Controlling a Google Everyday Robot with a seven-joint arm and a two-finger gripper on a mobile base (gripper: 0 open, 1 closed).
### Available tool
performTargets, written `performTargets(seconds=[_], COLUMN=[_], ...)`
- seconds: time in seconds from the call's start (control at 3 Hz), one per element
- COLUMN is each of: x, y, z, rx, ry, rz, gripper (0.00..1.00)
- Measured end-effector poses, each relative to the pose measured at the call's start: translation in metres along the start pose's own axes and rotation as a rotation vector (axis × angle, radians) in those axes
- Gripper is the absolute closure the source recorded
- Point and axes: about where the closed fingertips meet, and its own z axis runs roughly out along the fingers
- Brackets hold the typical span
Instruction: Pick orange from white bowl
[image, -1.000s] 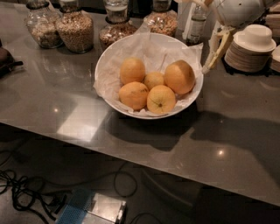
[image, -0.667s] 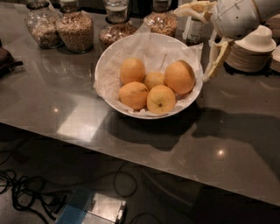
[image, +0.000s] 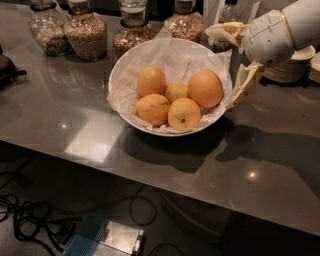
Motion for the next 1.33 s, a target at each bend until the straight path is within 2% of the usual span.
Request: performTargets(seconds=[0.33, 0.67, 1.0, 1.33], x=[0.003, 0.003, 0.003, 0.013], y=[0.002, 0.002, 0.002, 0.001], z=[0.007, 0.007, 0.008, 0.02], rx=[0.089, 0.089, 0.087, 0.069], ry=[-0.001, -0.001, -0.001, -0.005], rz=[0.077, 0.077, 0.078, 0.113], gripper=[0.0, 0.0, 0.12, 0.12])
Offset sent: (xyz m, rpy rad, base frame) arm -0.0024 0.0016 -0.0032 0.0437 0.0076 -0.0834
